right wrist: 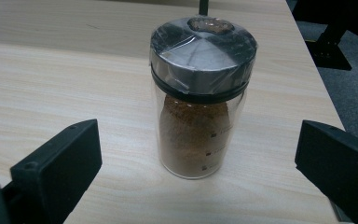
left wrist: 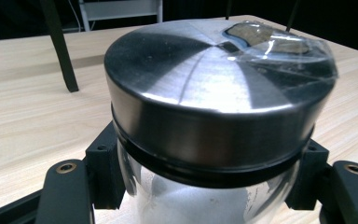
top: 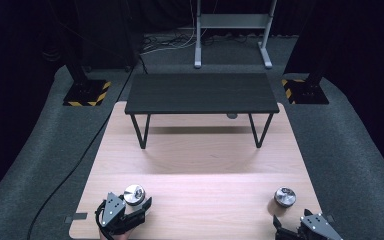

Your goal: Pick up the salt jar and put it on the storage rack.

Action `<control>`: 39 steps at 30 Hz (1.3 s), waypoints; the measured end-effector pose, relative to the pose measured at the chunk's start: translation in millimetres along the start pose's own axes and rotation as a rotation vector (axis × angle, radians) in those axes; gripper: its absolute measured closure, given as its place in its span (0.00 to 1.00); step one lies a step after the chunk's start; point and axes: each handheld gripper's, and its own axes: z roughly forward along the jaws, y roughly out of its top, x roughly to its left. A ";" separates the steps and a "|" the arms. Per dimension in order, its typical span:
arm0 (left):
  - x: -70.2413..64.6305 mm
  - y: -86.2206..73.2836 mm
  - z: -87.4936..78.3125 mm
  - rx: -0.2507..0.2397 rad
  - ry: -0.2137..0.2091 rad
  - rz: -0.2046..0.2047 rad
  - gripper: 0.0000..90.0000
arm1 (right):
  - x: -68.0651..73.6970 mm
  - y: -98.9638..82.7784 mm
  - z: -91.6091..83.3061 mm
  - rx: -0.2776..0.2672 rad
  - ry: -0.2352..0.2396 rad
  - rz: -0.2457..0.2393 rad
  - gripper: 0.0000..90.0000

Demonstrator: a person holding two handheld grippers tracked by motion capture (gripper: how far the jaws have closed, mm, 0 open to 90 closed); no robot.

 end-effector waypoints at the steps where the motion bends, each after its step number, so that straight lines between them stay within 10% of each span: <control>1: 0.1 2.9 1.0 0.005 -0.002 0.005 0.35 | 0.2 0.1 -1.0 -0.006 -0.001 -0.002 0.00; 39: 12.6 37.1 15.5 -0.027 -0.004 0.065 0.35 | 4.1 1.1 1.3 0.000 0.013 -0.018 0.00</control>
